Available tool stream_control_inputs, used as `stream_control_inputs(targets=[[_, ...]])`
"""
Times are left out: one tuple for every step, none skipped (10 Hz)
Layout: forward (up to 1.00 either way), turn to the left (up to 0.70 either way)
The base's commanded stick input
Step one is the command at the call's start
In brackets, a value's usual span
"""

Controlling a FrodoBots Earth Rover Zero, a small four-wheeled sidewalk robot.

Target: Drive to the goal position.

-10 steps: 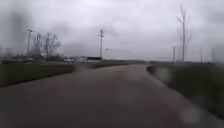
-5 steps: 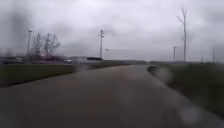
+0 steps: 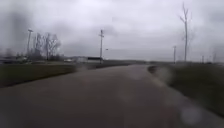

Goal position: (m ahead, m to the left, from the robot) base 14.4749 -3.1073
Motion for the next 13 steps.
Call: stream_control_inputs(targets=[[0.5,-0.01],[0.5,-0.01],[0.5,-0.01],[0.5,-0.01],[0.5,-0.01],[0.5,-0.01],[0.5,-0.01],[0.5,-0.01],[0.5,-0.01],[0.5,-0.01],[0.5,-0.01],[0.5,-0.01],[0.5,-0.01]])
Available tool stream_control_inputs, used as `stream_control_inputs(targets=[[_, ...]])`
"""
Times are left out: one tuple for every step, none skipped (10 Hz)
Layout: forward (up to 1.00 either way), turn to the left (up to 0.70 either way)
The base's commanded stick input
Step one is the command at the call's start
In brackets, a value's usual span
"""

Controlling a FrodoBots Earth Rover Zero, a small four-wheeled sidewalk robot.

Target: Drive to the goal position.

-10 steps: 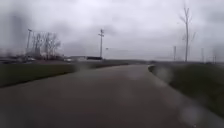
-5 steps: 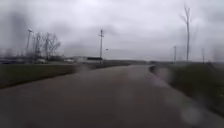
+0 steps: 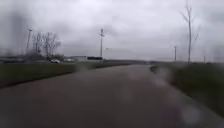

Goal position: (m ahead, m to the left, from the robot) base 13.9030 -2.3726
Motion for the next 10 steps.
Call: stream_control_inputs(targets=[[0.5,-0.01],[0.5,-0.01],[0.5,-0.01],[0.5,-0.01],[0.5,-0.01],[0.5,-0.01],[0.5,-0.01],[0.5,-0.01],[0.5,-0.01],[0.5,-0.01]])
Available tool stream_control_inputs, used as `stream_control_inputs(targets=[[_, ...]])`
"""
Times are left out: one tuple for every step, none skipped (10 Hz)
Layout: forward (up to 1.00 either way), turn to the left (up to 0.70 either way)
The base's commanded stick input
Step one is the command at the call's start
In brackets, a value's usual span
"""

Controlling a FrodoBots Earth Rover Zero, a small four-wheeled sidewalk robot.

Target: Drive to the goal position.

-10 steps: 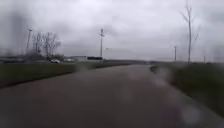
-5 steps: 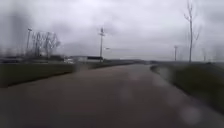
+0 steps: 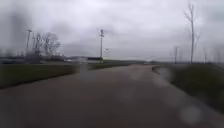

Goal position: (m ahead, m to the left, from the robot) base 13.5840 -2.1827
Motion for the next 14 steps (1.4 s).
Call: stream_control_inputs(targets=[[0.5,-0.01],[0.5,-0.01],[0.5,-0.01],[0.5,-0.01],[0.5,-0.01],[0.5,-0.01],[0.5,-0.01],[0.5,-0.01],[0.5,-0.01],[0.5,-0.01],[0.5,-0.01],[0.5,-0.01],[0.5,-0.01],[0.5,-0.01]])
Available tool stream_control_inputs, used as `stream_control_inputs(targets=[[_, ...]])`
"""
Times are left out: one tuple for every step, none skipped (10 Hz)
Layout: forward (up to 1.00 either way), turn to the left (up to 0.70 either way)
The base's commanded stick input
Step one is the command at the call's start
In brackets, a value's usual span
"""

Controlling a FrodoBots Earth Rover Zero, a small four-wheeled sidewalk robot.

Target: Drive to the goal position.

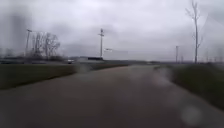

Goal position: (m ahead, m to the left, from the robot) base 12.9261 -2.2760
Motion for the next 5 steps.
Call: stream_control_inputs(targets=[[0.5,-0.01],[0.5,-0.01],[0.5,-0.01],[0.5,-0.01],[0.5,-0.01]])
